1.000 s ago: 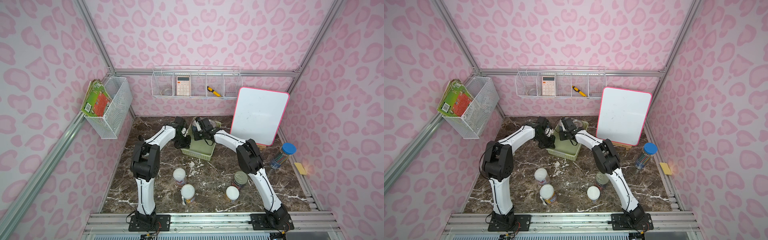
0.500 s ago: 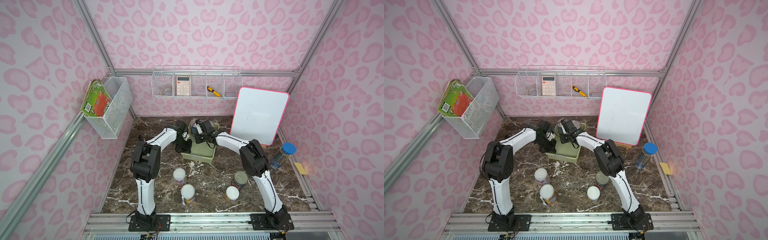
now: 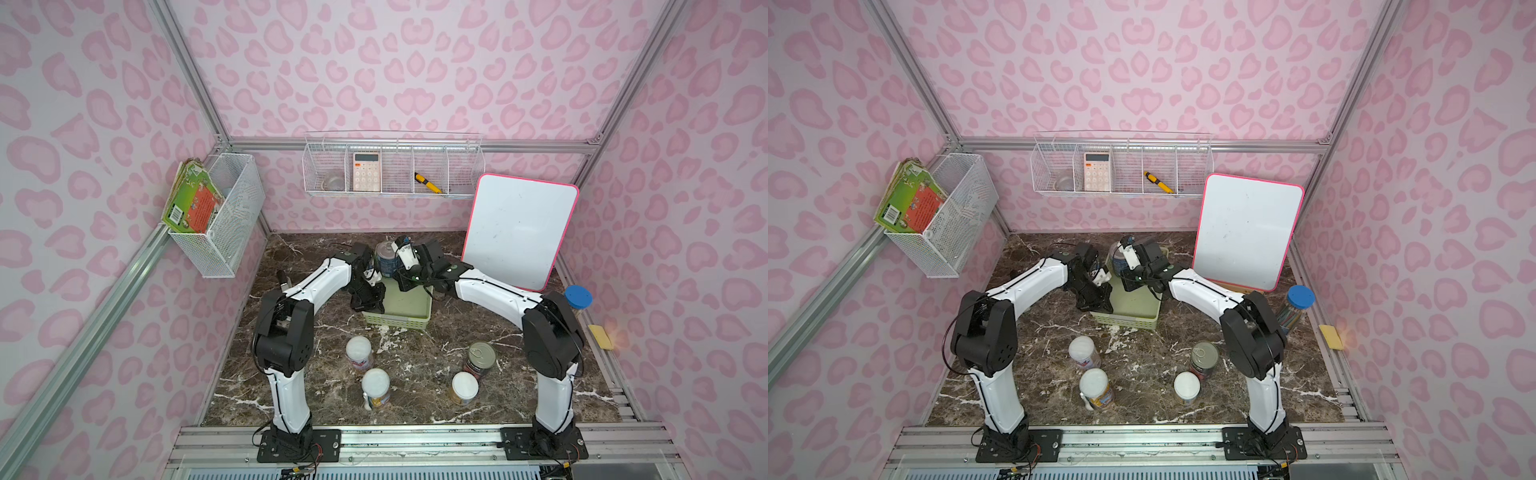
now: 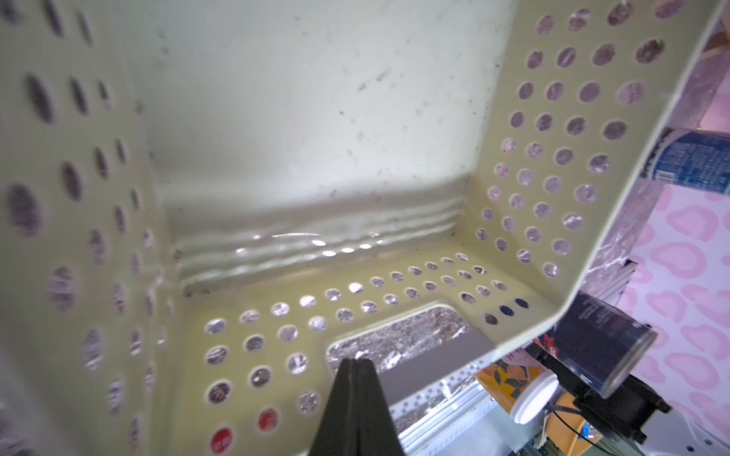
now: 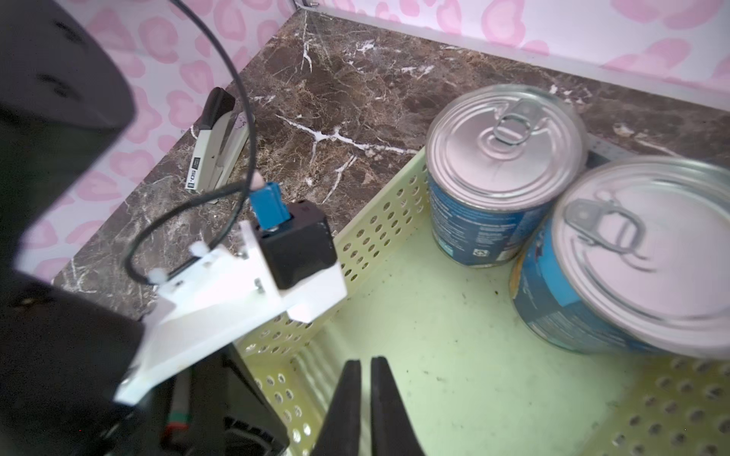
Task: Put the canned food in the basket
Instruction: Move the canned food to the basket, then pick up the canned food from the center of the board.
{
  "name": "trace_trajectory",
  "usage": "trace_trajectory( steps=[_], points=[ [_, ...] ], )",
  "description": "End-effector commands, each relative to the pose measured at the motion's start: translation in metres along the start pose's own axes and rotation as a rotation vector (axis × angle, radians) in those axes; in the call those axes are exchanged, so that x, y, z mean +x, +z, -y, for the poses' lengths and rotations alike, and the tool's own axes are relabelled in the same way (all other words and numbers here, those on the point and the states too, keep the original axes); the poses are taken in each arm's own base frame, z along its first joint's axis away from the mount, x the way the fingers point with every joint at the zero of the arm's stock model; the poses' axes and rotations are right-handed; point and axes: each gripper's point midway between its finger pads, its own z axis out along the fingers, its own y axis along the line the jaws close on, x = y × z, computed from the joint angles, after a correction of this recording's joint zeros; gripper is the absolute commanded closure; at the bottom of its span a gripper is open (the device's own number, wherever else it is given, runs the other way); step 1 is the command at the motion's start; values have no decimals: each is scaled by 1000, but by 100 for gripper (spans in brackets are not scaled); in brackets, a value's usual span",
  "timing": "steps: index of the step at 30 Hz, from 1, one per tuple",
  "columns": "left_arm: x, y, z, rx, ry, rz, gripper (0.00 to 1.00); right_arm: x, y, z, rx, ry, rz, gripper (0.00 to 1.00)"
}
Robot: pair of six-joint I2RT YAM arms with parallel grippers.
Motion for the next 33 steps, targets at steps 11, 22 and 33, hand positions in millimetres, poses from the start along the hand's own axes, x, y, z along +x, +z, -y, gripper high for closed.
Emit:
trace_trajectory(
  steps=[11, 22, 33],
  points=[
    [15, -152, 53, -54, 197, 398, 42, 92, -167, 16, 251, 158, -216, 18],
    [116, -134, 3, -150, 54, 287, 31, 180, -205, 50, 507, 288, -514, 11],
    [139, -113, -17, -174, 3, 230, 29, 235, -211, 26, 435, 368, -605, 6]
  ],
)
